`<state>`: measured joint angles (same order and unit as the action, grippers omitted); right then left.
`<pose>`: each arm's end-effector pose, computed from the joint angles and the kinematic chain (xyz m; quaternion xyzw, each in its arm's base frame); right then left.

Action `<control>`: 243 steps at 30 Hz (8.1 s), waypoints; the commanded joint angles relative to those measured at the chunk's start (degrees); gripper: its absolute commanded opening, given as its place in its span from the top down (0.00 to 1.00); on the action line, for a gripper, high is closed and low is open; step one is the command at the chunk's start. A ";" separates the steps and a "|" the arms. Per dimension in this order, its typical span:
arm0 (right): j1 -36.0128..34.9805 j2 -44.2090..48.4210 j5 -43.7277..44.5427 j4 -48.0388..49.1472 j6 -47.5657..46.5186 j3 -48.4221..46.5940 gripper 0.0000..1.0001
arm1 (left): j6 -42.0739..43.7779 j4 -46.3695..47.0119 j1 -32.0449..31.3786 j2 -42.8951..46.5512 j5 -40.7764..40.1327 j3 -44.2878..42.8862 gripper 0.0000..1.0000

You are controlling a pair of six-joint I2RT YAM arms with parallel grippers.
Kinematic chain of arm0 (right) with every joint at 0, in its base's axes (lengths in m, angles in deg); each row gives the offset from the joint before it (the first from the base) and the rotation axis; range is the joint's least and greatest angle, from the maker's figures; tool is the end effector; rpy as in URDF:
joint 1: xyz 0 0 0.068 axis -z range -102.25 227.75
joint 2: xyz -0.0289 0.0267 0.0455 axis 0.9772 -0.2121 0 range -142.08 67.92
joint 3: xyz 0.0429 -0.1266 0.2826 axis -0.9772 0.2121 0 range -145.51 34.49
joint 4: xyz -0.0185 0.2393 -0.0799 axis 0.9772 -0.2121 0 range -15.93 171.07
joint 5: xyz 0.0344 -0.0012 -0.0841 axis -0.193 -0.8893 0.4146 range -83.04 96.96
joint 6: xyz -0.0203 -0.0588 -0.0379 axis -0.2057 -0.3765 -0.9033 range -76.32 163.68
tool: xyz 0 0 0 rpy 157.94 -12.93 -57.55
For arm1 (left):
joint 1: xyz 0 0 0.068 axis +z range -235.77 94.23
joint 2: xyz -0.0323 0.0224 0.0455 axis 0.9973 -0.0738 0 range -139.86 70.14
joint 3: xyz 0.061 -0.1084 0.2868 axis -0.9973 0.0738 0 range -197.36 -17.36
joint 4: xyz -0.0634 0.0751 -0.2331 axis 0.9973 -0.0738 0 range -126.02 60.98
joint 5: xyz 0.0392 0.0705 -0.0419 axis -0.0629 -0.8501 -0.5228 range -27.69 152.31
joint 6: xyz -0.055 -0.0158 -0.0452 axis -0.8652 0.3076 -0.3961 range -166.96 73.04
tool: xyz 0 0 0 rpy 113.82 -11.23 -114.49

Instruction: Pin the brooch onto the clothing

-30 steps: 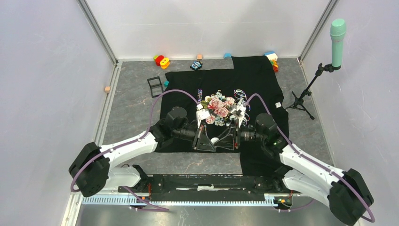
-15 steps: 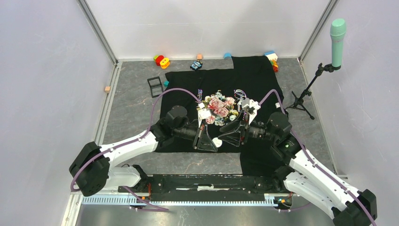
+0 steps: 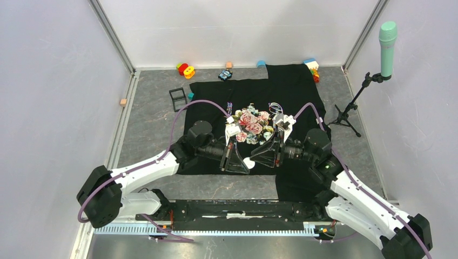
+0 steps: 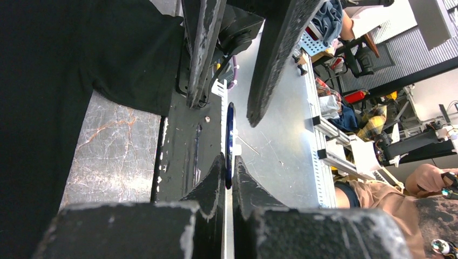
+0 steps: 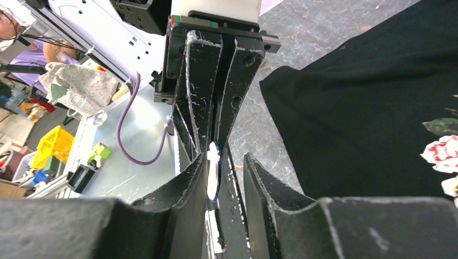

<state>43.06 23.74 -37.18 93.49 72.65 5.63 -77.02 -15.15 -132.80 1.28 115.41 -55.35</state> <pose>0.1091 0.1269 0.3156 -0.2921 0.6579 0.5681 0.3988 0.1341 -0.2152 0.2960 0.3690 0.6720 -0.6126 0.1923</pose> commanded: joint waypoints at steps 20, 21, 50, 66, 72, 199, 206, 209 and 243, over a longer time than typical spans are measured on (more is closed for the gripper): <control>0.43 1.18 -1.88 11.97 10.38 4.47 1.00 | 0.93 -2.57 -0.01 4.23 -2.73 -1.55 0.32; 0.51 1.34 -1.47 11.90 10.90 4.36 1.00 | 1.42 -3.21 0.07 5.18 -3.65 -1.17 0.28; 1.04 -0.58 -0.85 17.25 17.25 3.03 1.00 | -7.68 10.23 0.18 7.42 -10.65 3.25 0.67; 1.08 -1.41 -2.00 17.38 17.17 3.33 1.00 | -10.72 15.33 0.18 6.44 -12.33 5.03 0.90; 1.06 -1.61 -1.97 16.84 16.87 3.03 0.96 | -10.59 15.58 0.18 7.04 -12.85 5.91 0.98; 13.78 -21.73 48.10 -25.43 -16.14 -1.20 0.62 | -14.89 3.89 0.09 -0.93 -30.25 9.97 0.98; 13.78 -24.63 48.34 -23.71 -16.81 -0.97 0.70 | -14.94 3.89 0.14 -0.32 -30.38 10.25 0.98; 13.78 -24.82 48.36 -23.53 -16.75 -0.71 0.80 | -14.87 3.82 0.14 -0.44 -30.47 10.26 0.98; 13.87 -16.06 47.50 -20.31 -15.18 6.79 0.62 | -19.74 3.63 -9.91 -37.93 -40.44 -21.98 0.98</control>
<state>57.07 9.18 11.27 69.04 57.19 11.42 -95.56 -11.50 -142.26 -34.19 77.27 -72.73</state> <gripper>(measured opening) 0.386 0.047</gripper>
